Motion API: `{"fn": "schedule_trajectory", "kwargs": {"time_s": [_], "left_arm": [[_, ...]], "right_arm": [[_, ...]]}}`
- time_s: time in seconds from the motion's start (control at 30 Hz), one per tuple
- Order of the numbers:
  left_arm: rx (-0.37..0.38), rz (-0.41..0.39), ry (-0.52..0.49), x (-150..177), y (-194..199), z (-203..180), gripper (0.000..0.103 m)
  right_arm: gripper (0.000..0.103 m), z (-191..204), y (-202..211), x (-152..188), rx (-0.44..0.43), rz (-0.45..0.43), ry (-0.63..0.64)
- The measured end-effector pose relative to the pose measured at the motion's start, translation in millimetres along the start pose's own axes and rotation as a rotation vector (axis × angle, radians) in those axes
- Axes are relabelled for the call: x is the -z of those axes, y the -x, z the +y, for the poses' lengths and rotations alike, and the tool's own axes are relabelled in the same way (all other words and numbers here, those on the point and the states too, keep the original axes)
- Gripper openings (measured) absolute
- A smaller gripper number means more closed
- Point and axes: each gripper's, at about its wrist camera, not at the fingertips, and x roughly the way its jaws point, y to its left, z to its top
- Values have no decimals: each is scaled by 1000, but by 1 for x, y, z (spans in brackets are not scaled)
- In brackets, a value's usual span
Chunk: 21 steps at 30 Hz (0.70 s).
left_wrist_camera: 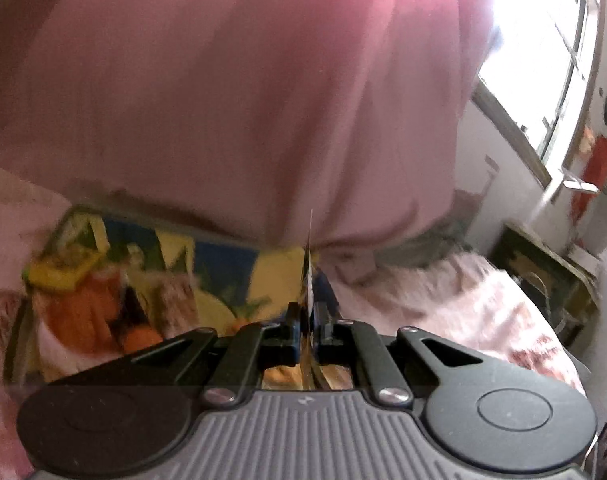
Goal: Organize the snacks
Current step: 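Carry the held packet up and over into the cartoon tray with both tools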
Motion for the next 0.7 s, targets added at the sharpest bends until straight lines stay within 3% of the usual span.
{"fn": "schedule_trajectory", "kwargs": {"time_s": [0.1,0.3,0.7], "left_arm": [[-18,-28,22,-7,-12,15,5],[-54,-8,75,-11,-42,40,5],[-113,52,17,0,-62,39,6]], "right_arm": [[49,2,-20,-8,-5,-13,-16],[50,6,-48,-10,-16,1,-51],[49,7,-64,-4,0,71,-62]]}}
